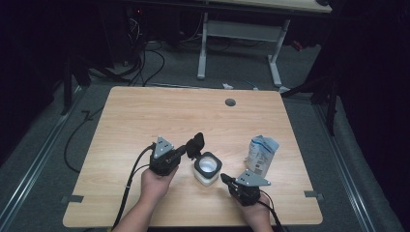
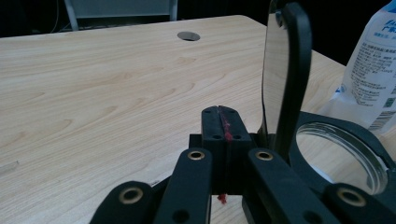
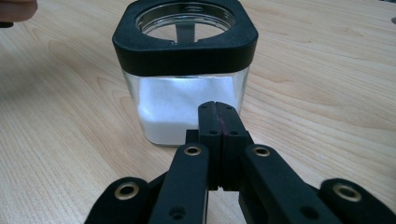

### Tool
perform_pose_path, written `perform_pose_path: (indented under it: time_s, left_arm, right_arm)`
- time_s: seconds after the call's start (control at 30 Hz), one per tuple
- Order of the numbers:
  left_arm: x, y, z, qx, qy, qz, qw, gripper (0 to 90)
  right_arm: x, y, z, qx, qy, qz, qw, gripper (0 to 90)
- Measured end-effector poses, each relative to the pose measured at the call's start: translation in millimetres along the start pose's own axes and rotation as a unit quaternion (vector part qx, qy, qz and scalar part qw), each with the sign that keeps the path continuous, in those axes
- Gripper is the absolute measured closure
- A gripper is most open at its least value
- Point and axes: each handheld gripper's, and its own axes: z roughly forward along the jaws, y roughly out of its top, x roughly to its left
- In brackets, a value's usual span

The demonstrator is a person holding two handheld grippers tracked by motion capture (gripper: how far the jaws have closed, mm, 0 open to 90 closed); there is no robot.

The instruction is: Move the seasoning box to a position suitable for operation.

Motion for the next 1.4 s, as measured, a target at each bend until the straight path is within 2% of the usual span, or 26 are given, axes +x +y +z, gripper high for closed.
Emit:
perform_pose_path:
  time_s: [0.13,0.3,0.47,0.63,0.77,0.87,1.0,1.23,1.4]
  left_arm:
    - [-1.0,2.1,-1.0,-0.005,-0.005,-0.005,1.0000,90.0]
    - [-4.9,2.1,-3.0,-0.005,-0.007,-0.001,1.0000,90.0]
    - [-5.7,4.0,-4.5,-0.011,-0.009,-0.012,0.9998,90.0]
    - [-7.8,3.7,-6.3,-0.014,-0.013,-0.003,0.9998,90.0]
    - [-9.5,3.7,-7.9,-0.013,-0.015,-0.003,0.9998,90.0]
    - [-11.2,3.7,-8.2,-0.015,-0.020,-0.002,0.9997,90.0]
    - [-16.0,2.5,-8.6,-0.017,-0.029,0.002,0.9994,90.0]
    - [-26.1,0.7,-10.8,-0.021,-0.039,0.010,0.9990,90.0]
    - [-33.0,-2.6,-11.7,-0.015,-0.043,0.018,0.9988,90.0]
  right_arm:
    - [2.3,0.0,1.6,0.002,0.001,0.000,1.0000,89.8]
    - [7.1,0.1,1.8,0.003,0.000,-0.006,1.0000,89.8]
    - [11.9,0.9,2.0,0.009,-0.004,-0.009,0.9999,89.8]
    - [12.7,-0.1,0.9,0.014,-0.008,-0.018,0.9997,89.9]
    - [11.0,-0.7,1.3,0.012,-0.005,-0.004,0.9999,89.9]
    - [12.9,-0.3,2.0,0.014,-0.005,-0.015,0.9998,89.8]
    - [12.3,-0.4,1.6,0.012,-0.007,-0.010,0.9999,89.8]
    - [11.2,-1.0,2.5,0.014,-0.008,-0.013,0.9998,89.8]
    - [11.4,-1.3,1.6,0.015,-0.007,-0.012,0.9998,89.8]
